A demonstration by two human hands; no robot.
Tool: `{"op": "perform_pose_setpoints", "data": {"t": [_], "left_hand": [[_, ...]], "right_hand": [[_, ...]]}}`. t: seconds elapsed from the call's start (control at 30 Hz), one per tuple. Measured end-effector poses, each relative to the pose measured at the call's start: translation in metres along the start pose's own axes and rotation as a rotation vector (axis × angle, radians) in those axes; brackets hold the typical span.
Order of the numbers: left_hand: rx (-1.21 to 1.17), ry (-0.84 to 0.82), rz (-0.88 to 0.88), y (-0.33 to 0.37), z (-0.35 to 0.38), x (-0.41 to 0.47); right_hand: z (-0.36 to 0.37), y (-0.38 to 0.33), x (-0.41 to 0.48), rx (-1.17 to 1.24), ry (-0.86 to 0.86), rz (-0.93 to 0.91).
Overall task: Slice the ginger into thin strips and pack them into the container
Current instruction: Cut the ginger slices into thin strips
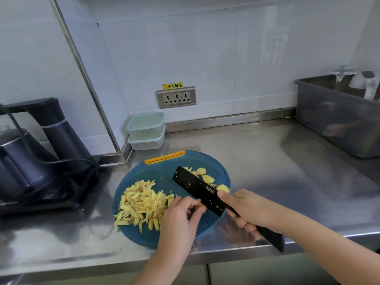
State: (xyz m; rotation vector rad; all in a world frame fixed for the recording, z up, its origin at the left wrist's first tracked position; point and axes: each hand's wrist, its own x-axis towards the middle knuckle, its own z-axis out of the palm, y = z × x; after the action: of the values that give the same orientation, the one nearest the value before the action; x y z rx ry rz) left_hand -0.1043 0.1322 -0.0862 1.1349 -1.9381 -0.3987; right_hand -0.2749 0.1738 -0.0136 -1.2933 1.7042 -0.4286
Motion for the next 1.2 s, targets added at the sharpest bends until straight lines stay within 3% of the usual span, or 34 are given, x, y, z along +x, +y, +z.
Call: {"op": "perform_pose_setpoints", "data": {"t": [0.5,0.77,1.0,1.2], "left_hand": [[-0.042,0.016,-0.025,-0.004,0.003,0.0],[-0.01,0.023,0.001,-0.003,0.004,0.0],[-0.078,0.013,-0.047,0.0,-0.002,-0.002],[-0.074,0.018,-0.055,0.0,-0.002,-0.002]], "right_hand": [[0.001,0.006,-0.001,0.108,-0.068,-0.01],[0.016,-0.009,0.016,-0.165,0.068,0.025],[0.019,-0.002,0.01,0.136,0.048,0.121],[0.01,0.0,0.002,0.168,0.072,0.071]]}}
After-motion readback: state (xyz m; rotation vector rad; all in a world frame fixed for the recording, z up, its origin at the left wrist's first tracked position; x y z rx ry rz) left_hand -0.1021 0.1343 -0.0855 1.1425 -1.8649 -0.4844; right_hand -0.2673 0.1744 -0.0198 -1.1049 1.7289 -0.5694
